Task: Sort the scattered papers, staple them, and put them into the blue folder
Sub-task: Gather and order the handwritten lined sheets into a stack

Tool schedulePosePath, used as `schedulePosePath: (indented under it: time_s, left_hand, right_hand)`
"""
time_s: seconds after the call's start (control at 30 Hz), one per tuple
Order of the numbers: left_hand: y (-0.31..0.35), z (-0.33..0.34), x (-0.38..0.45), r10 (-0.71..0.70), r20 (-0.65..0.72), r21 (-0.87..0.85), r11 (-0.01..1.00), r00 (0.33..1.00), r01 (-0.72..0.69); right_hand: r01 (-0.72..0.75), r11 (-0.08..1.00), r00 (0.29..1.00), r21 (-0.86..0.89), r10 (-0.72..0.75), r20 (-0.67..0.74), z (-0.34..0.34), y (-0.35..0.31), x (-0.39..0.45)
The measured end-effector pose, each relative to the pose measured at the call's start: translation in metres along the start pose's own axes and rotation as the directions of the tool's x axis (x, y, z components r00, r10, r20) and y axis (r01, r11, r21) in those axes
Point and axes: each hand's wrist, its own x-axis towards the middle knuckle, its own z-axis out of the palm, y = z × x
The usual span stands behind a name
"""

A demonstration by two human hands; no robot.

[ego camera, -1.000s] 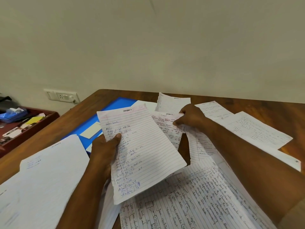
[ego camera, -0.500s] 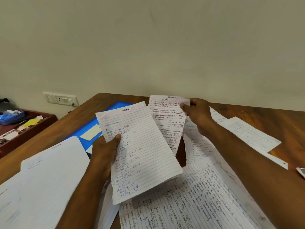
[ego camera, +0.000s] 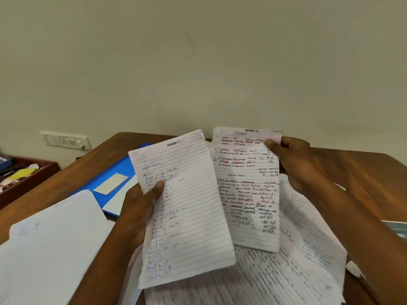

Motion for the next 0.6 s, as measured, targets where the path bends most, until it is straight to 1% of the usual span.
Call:
schedulePosePath:
  time_s: [0.1, 0.3, 0.37, 0.5, 0.6]
  left_hand:
    - [-0.004, 0.005, 0.001, -0.015, 0.052, 0.014, 1.000, 0.999, 0.014]
    - [-0.006, 0.012, -0.003, -0.020, 0.078, 0.029, 0.999, 0.997, 0.017]
    - [-0.006, 0.014, -0.005, -0.022, 0.075, 0.035, 0.999, 0.997, 0.019]
    - [-0.007, 0.018, -0.007, -0.036, 0.078, 0.058, 0.998, 0.996, 0.031]
    - [-0.006, 0.019, -0.009, -0.038, 0.079, 0.058, 0.998, 0.996, 0.034]
  right_hand:
    - [-0.017, 0.999, 1.000, 0.030, 0.017, 0.011, -0.014, 0.003, -0.017]
    - [-0.037, 0.994, 0.997, 0.102, 0.043, -0.058, -0.027, 0.025, -0.049]
    - [-0.055, 0.982, 0.994, 0.180, 0.072, -0.086, -0.028, 0.033, -0.055]
    - [-0.060, 0.925, 0.968, 0.375, 0.145, -0.205, -0.033, 0.041, -0.055]
    - [-0.099, 0.879, 0.937, 0.467, 0.240, -0.252, -0.035, 0.043, -0.054]
